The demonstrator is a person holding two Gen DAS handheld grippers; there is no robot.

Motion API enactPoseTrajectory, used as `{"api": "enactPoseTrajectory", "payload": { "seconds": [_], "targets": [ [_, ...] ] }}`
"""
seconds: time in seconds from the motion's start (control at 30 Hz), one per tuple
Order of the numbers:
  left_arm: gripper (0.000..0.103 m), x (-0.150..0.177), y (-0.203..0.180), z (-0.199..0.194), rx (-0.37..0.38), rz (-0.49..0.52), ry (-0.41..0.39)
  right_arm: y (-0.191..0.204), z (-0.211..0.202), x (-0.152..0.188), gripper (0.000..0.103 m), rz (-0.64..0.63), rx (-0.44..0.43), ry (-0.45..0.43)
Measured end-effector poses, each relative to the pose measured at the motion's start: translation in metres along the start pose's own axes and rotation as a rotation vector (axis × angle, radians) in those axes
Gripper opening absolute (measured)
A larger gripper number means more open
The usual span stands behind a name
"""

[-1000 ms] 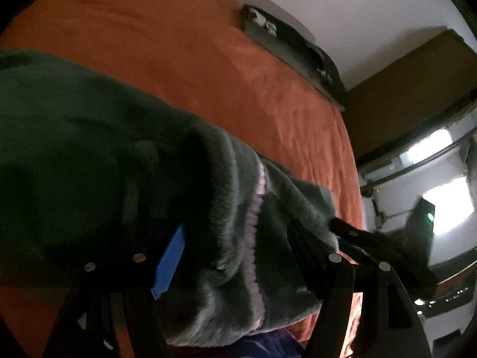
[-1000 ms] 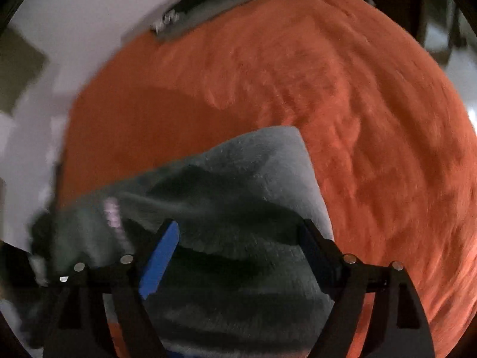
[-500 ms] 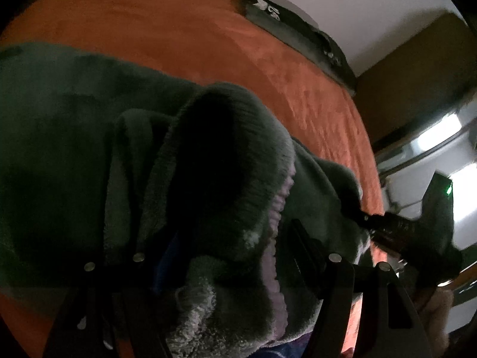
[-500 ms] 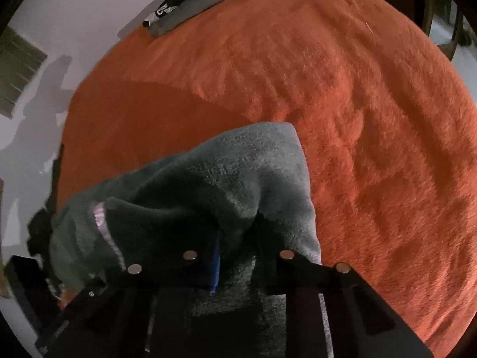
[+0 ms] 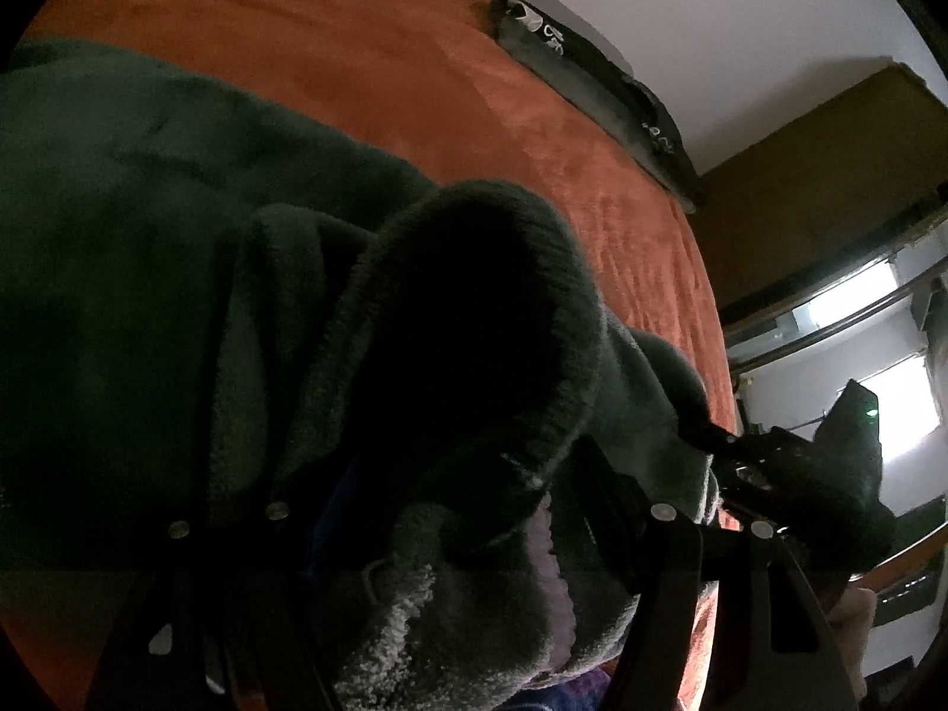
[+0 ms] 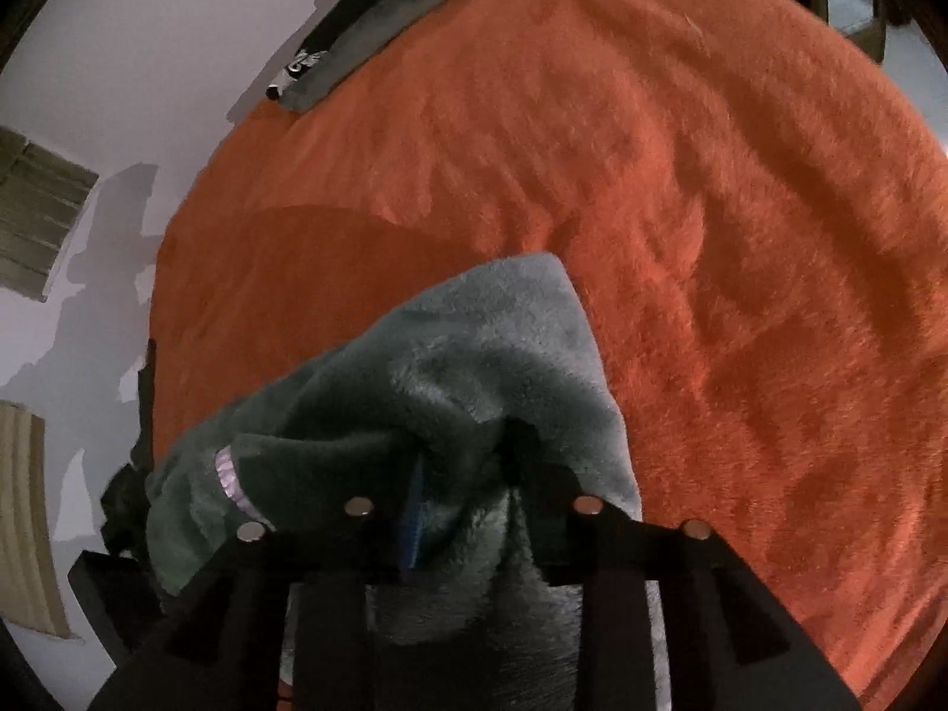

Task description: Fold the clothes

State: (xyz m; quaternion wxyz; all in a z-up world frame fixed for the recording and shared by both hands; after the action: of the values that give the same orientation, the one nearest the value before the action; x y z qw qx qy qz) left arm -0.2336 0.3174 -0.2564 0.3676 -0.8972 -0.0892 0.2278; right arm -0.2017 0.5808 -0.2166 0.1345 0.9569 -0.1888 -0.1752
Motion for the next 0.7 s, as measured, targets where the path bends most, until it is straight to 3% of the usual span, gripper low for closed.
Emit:
{"api": "enactPoseTrajectory", "payload": {
  "seconds": [0.07,0.13,0.2,0.27,0.43,0.63,0.67,0.7],
  "targets": [
    [0.051,0.000,0.004,0.001,-0.033,0.016,0.010,0.012,-0.006,-0.001,0.029,-0.031,0.006,-0.040],
    [0.051,-0.001,0.007,0.002,-0.017,0.003,0.012,0.022,-0.009,-0.003,0.038,-0.051,0.008,-0.061],
    [0.051,-0.003,0.010,0.001,0.017,-0.026,0.011,0.026,-0.009,-0.004,0.070,-0.063,0.024,-0.053],
    [0.051,-0.005,0.013,0.002,0.048,-0.048,0.011,0.027,-0.004,-0.007,0.086,-0.066,0.047,-0.036],
    [0.045,-0.005,0.015,0.004,0.045,-0.047,0.013,0.021,0.021,0.003,0.088,-0.072,0.067,0.089],
    [0.045,-0.003,0.016,0.002,0.049,-0.035,0.012,0.027,0.025,0.015,0.088,-0.206,0.104,0.054],
    [0.045,-0.003,0.017,0.001,0.052,-0.036,0.012,0.030,0.026,0.018,0.086,-0.241,0.123,0.036],
    [0.045,-0.003,0.018,0.001,0.053,-0.036,0.011,0.032,0.027,0.021,0.077,-0.271,0.139,0.025]
  ]
}}
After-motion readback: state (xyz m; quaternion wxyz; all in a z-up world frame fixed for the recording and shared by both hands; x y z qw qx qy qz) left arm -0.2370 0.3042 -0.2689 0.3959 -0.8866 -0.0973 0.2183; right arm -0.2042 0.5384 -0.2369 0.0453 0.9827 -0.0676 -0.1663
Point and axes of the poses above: each gripper's, at about its wrist camera, not at the fingertips, and z roughly the way its jaws point, y to its left, x to its underside, the point moved 10 cm from there along z, roughly the way its jaws point, and after that the axes turned 11 degrees about x, right-handed, at the moved point
